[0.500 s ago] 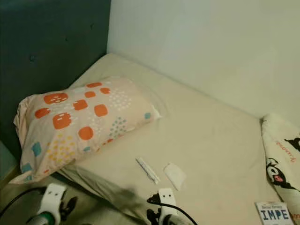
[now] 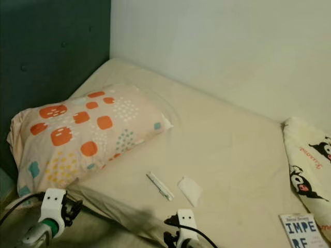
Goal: Clean up the room
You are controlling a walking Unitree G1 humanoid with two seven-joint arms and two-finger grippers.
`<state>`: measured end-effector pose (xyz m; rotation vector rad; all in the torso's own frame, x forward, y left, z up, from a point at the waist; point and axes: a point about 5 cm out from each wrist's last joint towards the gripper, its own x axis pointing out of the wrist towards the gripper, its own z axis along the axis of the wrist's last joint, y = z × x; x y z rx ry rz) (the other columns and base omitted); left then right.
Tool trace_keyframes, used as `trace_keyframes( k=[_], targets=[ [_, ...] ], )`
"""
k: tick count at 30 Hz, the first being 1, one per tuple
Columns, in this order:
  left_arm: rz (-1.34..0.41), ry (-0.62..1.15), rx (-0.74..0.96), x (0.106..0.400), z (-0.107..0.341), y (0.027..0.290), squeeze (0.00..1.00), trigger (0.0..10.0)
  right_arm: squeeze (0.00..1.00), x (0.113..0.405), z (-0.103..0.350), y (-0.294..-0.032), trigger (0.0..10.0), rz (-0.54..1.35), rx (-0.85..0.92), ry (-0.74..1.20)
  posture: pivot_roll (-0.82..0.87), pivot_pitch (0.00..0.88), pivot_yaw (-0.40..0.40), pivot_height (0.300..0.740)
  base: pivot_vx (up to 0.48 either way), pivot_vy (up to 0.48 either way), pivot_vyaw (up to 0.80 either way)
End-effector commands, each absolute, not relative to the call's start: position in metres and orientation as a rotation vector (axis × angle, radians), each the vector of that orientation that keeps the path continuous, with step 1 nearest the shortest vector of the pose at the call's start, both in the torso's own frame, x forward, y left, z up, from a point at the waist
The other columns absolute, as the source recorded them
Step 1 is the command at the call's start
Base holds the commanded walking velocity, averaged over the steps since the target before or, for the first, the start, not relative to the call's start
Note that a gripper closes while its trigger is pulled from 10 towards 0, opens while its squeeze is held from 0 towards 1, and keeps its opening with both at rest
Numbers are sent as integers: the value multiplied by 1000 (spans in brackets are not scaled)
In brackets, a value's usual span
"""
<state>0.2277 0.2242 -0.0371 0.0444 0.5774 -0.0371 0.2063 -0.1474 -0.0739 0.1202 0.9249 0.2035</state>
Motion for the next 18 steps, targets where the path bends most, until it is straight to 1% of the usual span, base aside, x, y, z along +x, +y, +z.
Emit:
trace_keyframes(
  k=[1,2,4,5,6,7,8,10,11,13,14,16,17,18],
  targets=[
    [-81,649,101,216,-49,217,0,10000,0,198,-78,-158,10000,166,117,944,282,47,-125,740,0,0,0],
    [-81,649,101,216,-49,217,0,10000,0,198,-78,-158,10000,166,117,944,282,47,-125,740,0,0,0],
    [-150,740,242,201,-61,211,0,10000,0,200,-77,-161,10000,141,128,918,273,42,-117,740,0,0,0],
    [-150,740,242,201,-61,211,0,10000,0,200,-77,-161,10000,141,128,918,273,42,-117,740,0,0,0],
    [-186,764,289,193,-66,208,0,10000,0,203,-74,-164,10000,110,162,889,270,44,-114,740,0,0,0],
    [-186,764,289,193,-66,208,0,10000,0,203,-74,-164,10000,110,162,889,270,44,-114,740,0,0,0],
    [-216,781,317,179,-73,202,0,10000,0,216,-66,-166,10000,55,246,790,250,63,-105,740,0,0,0],
    [-216,781,317,179,-73,202,0,10000,0,216,-66,-166,10000,55,246,790,250,63,-105,740,0,0,0],
    [-199,773,306,176,-74,202,0,10000,0,221,-61,-166,10000,45,264,745,250,63,-105,740,0,0,0],
    [-92,681,247,186,-64,209,0,10000,0,237,-48,-167,10000,12,319,635,239,68,-87,740,0,0,0],
    [-92,681,247,186,-64,209,0,10000,0,237,-48,-167,10000,12,319,635,239,68,-87,740,0,0,0],
    [-59,593,328,198,-51,218,0,10000,0,254,-32,-165,10000,30,389,516,230,85,-84,740,0,0,0],
    [-59,593,328,198,-51,218,0,10000,0,254,-32,-165,10000,30,389,516,230,85,-84,740,0,0,0],
    [-53,540,357,206,-42,221,0,10000,0,261,-24,-161,10000,52,398,467,221,89,-82,740,0,0,0]
  ],
)
